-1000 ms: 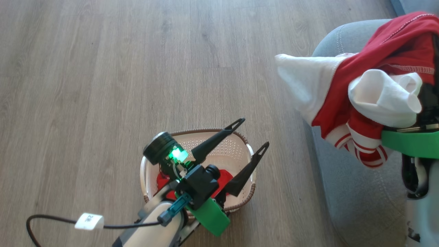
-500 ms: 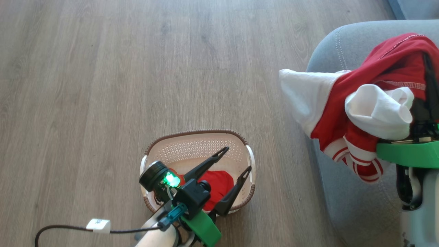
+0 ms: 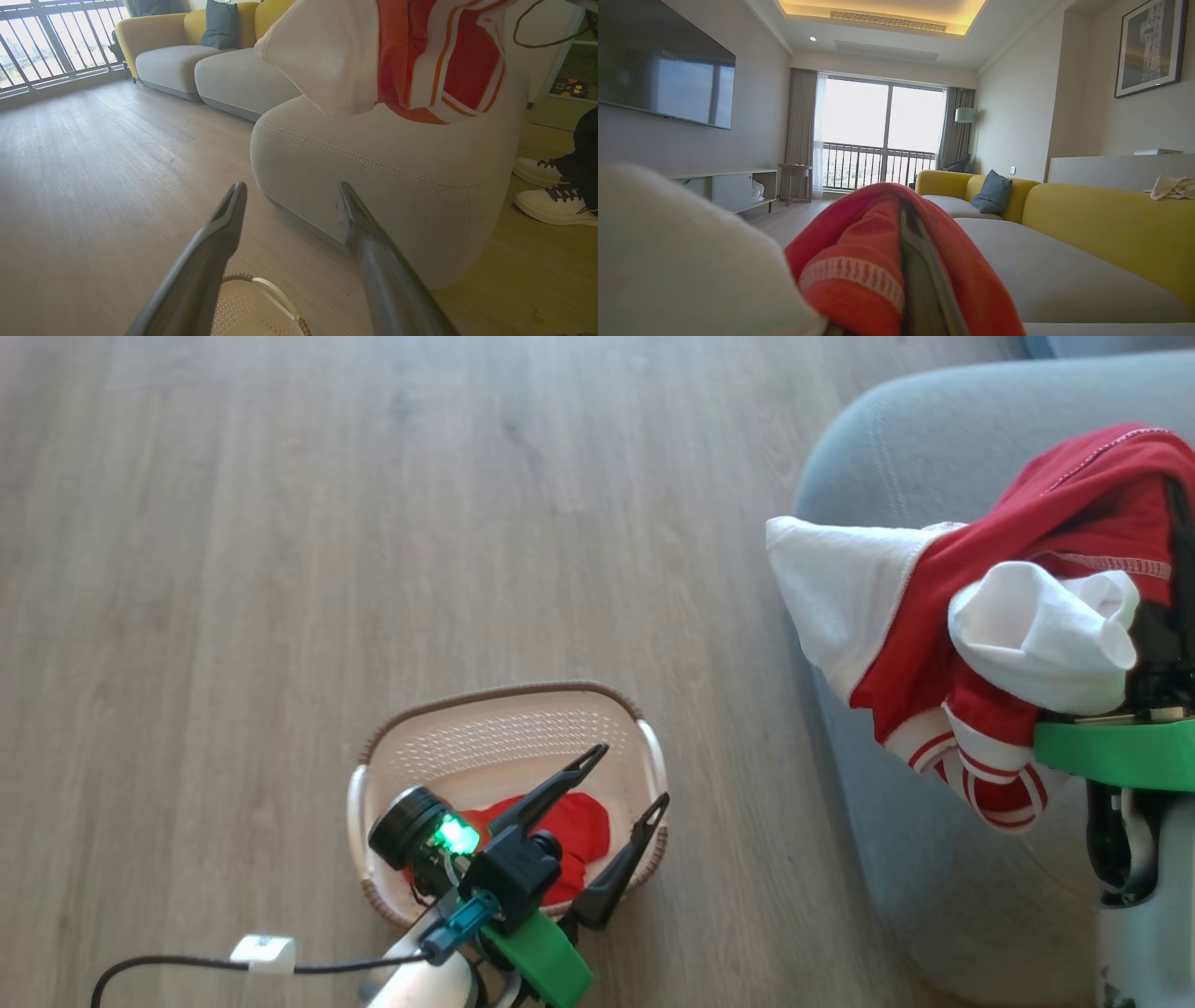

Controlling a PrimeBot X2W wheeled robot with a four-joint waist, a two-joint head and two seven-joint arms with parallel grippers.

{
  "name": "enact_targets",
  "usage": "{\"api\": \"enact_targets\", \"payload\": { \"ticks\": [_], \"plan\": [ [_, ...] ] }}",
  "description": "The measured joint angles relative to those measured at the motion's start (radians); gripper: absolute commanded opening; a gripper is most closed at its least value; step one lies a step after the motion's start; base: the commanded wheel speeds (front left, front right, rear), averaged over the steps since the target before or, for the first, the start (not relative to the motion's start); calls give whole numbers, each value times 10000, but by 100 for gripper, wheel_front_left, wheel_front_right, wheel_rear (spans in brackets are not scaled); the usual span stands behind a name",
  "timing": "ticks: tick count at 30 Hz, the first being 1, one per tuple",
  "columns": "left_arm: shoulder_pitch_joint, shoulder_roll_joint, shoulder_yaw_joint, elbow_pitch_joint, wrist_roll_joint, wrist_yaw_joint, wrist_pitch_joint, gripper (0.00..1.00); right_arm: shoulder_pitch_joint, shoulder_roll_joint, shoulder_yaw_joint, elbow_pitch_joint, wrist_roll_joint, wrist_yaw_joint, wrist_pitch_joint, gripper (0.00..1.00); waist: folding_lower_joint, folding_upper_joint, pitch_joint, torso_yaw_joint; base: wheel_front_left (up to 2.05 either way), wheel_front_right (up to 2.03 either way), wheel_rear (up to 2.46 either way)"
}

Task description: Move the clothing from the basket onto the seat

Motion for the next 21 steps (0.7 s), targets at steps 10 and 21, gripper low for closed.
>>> {"api": "enact_targets", "payload": {
  "ticks": [10,21],
  "plan": [
    [-173,159,33,-10,2,0,2,100,-87,157,-228,-173,-2,0,0,0,0,0,672,-1373,0,0,0],
    [-699,639,-270,-418,2,-2,2,100,-316,320,-1143,-541,0,0,0,0,1,0,1508,-3391,0,0,0]
  ]
}}
